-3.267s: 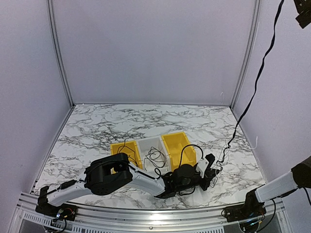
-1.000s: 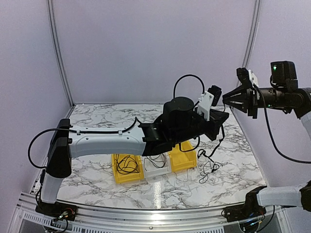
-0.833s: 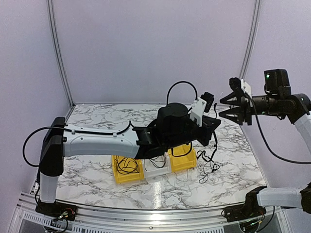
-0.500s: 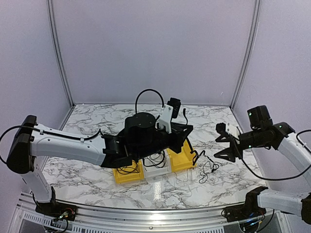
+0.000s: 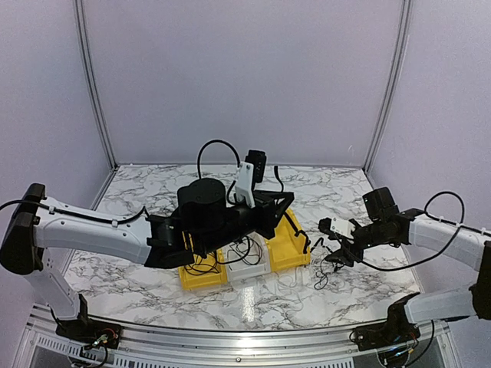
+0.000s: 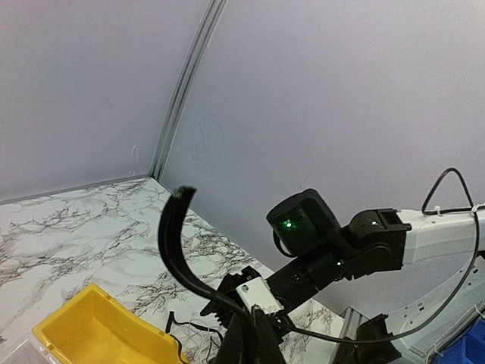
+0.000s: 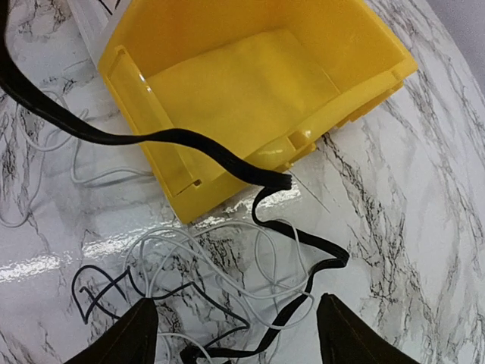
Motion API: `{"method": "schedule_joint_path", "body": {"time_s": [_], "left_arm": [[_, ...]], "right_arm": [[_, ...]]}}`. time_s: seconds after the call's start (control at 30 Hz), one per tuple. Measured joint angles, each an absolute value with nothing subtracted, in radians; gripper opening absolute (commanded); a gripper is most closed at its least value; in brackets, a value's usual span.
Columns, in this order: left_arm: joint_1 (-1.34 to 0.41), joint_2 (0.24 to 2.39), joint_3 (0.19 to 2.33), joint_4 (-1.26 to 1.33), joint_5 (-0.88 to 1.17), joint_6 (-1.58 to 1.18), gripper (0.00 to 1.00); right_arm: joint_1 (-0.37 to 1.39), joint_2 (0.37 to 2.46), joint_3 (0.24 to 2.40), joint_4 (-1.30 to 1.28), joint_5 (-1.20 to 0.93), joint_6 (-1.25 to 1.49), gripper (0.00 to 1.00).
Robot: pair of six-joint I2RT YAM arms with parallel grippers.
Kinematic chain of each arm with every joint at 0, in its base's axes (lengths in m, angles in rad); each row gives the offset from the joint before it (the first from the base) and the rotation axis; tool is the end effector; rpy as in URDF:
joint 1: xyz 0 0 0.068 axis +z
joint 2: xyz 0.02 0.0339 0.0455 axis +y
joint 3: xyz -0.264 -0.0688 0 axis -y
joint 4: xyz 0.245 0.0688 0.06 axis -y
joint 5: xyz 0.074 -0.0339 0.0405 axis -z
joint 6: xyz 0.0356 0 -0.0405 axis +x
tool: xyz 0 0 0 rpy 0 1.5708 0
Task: Untangle the cables
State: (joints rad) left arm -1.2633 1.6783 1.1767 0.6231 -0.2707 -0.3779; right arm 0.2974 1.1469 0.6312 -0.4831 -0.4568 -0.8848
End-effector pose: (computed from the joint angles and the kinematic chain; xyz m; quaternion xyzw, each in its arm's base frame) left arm 0.1300 -0.3779 0.3239 0.1901 0.6368 -0.4817 0.5712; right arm 0.1976 0.0770 0.1964 -0.5738 0.7403 0.1284 0.3259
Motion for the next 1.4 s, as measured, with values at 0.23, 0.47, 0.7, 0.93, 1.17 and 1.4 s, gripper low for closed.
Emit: {"method": "schedule_joint_path", "body": {"time_s": [0.23,0.47,0.7,0.93,1.17,1.4], "left_arm": [[-1.263,1.653,1.185,0.624,-0.27,-0.356,0.0],[-1.263,1.653,1.301,0.601,-0.263,-0.297,0.0],[-1.263,1.653,1.472,0.522,-0.259,-0.213,0.0],[-1.264,1.618,1.637,0.386,-0.288,-0.039,0.0],[-1.275,1.489,1.696,0.3,-0.351,0.12,0.0],[-1.283,1.359,1.768,0.288,-0.417,0.233,0.0]], "right_arm": [[0.299,1.316,0.636,-0.375,-0.434,-0.902,0.61],[0.3,1.449,0.651,-0.34,-0.427,-0.948,0.07],[0.3,1.454,0.653,-0.342,-0.419,-0.962,0.0],[0.252,1.394,0.623,-0.351,-0.411,-0.99,0.0],[0.196,1.382,0.595,-0.356,-0.41,-1.017,0.0],[0.173,1.387,0.577,-0.36,-0.377,-1.022,0.0]]}}
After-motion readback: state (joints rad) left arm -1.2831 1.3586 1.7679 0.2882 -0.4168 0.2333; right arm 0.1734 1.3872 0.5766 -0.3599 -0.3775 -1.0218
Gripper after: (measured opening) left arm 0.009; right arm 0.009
